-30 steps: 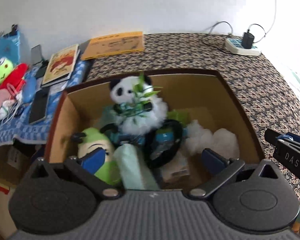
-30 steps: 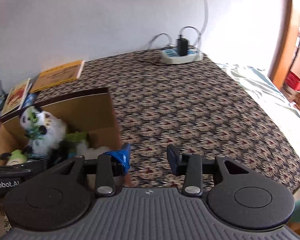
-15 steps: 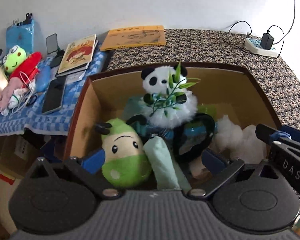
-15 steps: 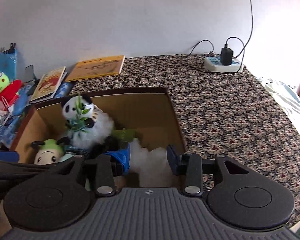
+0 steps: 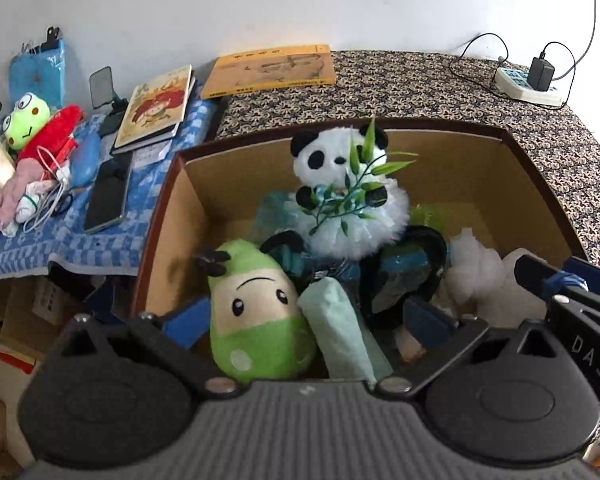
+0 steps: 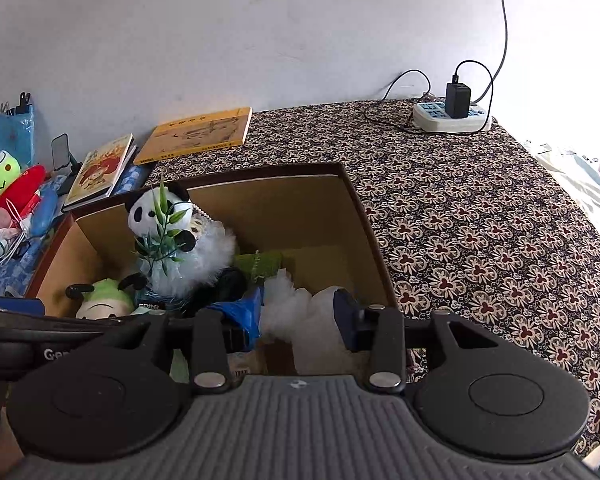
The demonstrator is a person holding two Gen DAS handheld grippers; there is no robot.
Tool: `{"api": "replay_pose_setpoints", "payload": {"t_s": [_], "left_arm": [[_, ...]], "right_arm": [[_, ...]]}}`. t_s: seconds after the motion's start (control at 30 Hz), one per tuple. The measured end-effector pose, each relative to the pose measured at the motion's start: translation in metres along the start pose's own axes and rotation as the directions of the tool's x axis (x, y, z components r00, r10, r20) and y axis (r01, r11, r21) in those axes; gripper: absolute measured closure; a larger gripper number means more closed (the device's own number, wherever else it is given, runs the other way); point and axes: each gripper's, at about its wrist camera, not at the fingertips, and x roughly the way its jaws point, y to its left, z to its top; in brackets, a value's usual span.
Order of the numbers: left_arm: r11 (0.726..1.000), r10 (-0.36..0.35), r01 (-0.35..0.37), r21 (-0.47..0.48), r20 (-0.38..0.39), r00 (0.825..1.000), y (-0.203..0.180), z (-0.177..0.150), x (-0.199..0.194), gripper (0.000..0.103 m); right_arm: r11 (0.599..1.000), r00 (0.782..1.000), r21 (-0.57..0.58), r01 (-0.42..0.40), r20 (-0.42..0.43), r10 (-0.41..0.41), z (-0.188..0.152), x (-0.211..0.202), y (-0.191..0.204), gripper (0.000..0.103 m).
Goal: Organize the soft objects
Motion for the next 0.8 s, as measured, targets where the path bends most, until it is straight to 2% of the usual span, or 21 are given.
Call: {"api": "replay_pose_setpoints", "payload": {"t_s": [0.5,0.8], "left_arm": [[1.0,0.017,-0.018,-0.023,-0.028,0.999,0.014,0.0,0.015,0.001],[0.999,-0.019,0.016,-0.04,-0.058,0.998,0.018,0.0,0.023,0.001]], "right_arm": [[0.999,0.999,-0.031,-0.022,-0.036,0.021,0.001,0.013,0.012,0.08],[0.999,0.999,-0.039,-0.021,-0.046,0.02,0.002,0.016,0.015,0.08]]}}
